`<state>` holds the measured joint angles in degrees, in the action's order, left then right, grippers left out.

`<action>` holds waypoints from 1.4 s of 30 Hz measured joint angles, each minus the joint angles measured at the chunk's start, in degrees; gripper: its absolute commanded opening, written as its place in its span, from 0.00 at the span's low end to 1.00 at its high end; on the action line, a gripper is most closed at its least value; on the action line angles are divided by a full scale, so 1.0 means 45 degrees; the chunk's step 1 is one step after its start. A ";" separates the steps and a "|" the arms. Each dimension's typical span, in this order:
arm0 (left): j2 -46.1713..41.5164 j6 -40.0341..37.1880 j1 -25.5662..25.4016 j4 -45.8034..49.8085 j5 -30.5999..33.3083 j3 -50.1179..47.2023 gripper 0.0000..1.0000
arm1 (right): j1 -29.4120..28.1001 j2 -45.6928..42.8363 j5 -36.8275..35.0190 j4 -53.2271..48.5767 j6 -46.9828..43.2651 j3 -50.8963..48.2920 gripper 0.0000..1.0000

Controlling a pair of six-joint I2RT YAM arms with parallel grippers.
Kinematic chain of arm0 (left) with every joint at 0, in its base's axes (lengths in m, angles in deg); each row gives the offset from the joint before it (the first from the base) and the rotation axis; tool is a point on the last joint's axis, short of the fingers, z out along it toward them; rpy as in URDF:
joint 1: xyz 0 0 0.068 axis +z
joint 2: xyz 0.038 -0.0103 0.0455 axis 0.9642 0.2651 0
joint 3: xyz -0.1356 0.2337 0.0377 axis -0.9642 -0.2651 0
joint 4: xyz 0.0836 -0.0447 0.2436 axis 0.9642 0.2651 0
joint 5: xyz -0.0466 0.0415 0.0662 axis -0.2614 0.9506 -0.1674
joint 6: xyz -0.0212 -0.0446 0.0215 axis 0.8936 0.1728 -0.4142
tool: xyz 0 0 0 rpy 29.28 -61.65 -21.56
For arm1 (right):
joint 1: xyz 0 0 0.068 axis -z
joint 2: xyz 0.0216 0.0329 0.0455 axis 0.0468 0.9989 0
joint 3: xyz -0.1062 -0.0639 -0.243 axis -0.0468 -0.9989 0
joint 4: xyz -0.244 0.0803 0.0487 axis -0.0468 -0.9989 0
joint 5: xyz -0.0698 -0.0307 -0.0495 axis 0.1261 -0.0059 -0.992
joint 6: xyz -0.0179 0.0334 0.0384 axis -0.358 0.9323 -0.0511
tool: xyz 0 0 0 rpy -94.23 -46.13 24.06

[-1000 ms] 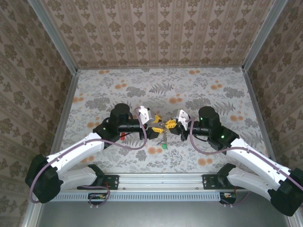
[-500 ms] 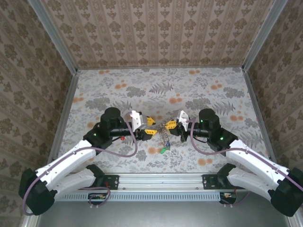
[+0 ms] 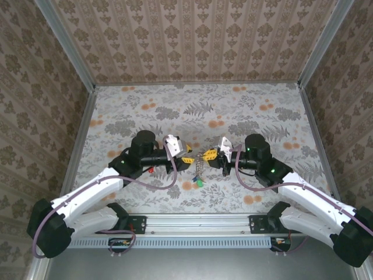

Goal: Put the keys on the keyring

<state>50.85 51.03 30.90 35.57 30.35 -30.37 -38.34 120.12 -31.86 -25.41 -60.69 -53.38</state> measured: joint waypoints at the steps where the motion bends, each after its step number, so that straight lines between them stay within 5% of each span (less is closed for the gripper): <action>1: 0.0102 0.0005 0.0000 -0.0053 -0.0097 0.0068 0.43 | 0.0000 0.0000 0.0053 -0.0005 0.0000 0.0000 0.00; 17: 0.1209 0.0884 0.0000 -0.0981 -0.0865 0.0408 0.40 | 0.0010 0.0034 0.0340 -0.0010 -0.0058 0.0005 0.00; 37: 0.1151 0.2754 0.0656 -0.1671 0.0063 0.0466 0.44 | -0.0005 0.0053 0.0301 -0.0010 -0.0160 0.0005 0.00; 42: 0.1083 0.2569 0.0656 -0.1676 -0.0937 0.0466 0.42 | -0.0005 0.0063 0.0296 -0.0010 -0.0248 0.0005 0.00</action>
<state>55.72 62.60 33.85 28.03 26.13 -28.27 -38.36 120.41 -30.52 -25.45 -61.80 -53.36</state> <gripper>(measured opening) 0.429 0.058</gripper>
